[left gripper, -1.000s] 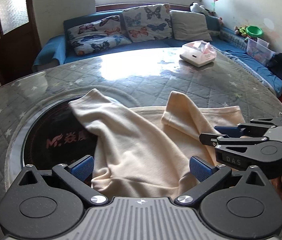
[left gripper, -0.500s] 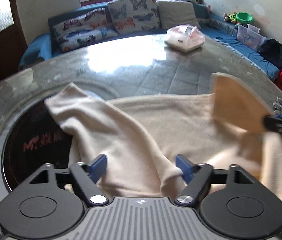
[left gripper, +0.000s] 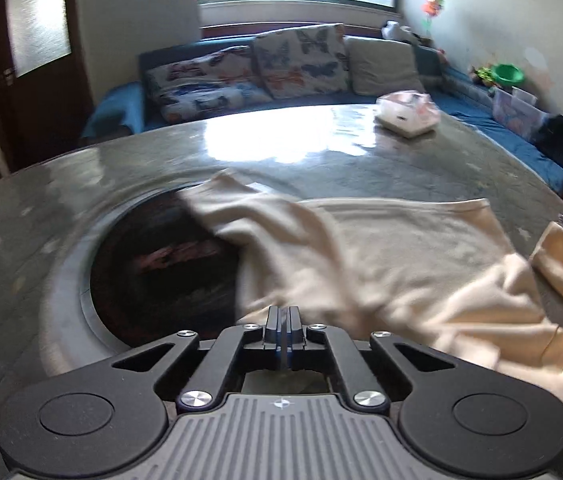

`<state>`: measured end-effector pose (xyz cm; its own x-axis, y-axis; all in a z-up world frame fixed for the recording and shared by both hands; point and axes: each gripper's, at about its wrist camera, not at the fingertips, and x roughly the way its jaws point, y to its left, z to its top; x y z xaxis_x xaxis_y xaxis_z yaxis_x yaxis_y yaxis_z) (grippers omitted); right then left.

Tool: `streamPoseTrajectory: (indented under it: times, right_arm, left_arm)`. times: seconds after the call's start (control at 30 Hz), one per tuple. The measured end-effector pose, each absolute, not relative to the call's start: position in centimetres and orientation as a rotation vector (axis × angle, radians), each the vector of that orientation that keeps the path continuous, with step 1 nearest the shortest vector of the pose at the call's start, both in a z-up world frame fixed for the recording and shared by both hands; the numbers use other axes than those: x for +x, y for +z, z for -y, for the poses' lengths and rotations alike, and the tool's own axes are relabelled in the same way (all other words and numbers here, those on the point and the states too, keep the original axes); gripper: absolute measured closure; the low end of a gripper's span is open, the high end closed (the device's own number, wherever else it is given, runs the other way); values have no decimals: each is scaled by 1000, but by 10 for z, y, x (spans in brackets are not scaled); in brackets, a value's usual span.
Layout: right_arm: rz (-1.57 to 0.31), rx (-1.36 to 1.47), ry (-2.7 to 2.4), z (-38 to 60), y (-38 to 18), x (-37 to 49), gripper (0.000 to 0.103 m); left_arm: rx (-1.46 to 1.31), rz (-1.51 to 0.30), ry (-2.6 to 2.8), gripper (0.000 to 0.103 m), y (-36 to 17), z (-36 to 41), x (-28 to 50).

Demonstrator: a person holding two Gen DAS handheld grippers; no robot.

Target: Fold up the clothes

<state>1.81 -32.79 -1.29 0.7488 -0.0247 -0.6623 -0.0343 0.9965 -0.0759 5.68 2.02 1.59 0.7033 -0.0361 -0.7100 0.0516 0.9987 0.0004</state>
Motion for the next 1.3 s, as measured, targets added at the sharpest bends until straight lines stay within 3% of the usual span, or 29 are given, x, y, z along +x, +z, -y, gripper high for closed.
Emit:
streamPoseTrajectory:
  times: [0.13, 0.23, 0.27, 0.3, 0.4, 0.57, 0.6, 0.67, 0.77, 1.1, 1.3]
  right_arm:
    - [-699, -88, -16, 328, -8, 11, 87]
    - [-673, -86, -13, 326, -2, 9, 85]
    - [-665, -84, -10, 324, 0, 8, 79]
    - [-661, -85, -4, 323, 1, 8, 73]
    - [-655, -93, 19, 317, 3, 8, 72]
    - [-654, -107, 79, 305, 4, 10, 62]
    - [-652, -115, 92, 302, 4, 10, 57]
    - [-650, -134, 119, 295, 4, 9, 55]
    - [-653, -157, 151, 285, 2, 9, 53]
    - [-682, -229, 237, 263, -7, 5, 46]
    - [-699, -255, 261, 259, -9, -5, 39]
  left_arm:
    - [-12, -794, -56, 99, 19, -30, 50]
    - [-29, -784, -96, 81, 23, -21, 54]
    - [-35, -781, -109, 63, 24, -18, 56]
    - [-41, -778, -123, 52, 26, -15, 57]
    - [-43, -773, -153, 47, 26, 1, 69]
    - [-39, -828, -168, 51, 8, 19, 105]
    - [-38, -837, -178, 67, 4, 21, 108]
    - [-30, -848, -200, 86, -2, 23, 111]
    - [-2, -827, -194, 99, -4, 22, 102]
    - [-74, -727, -81, 101, 32, -40, 26]
    - [-98, -771, 25, 101, 21, -75, -29]
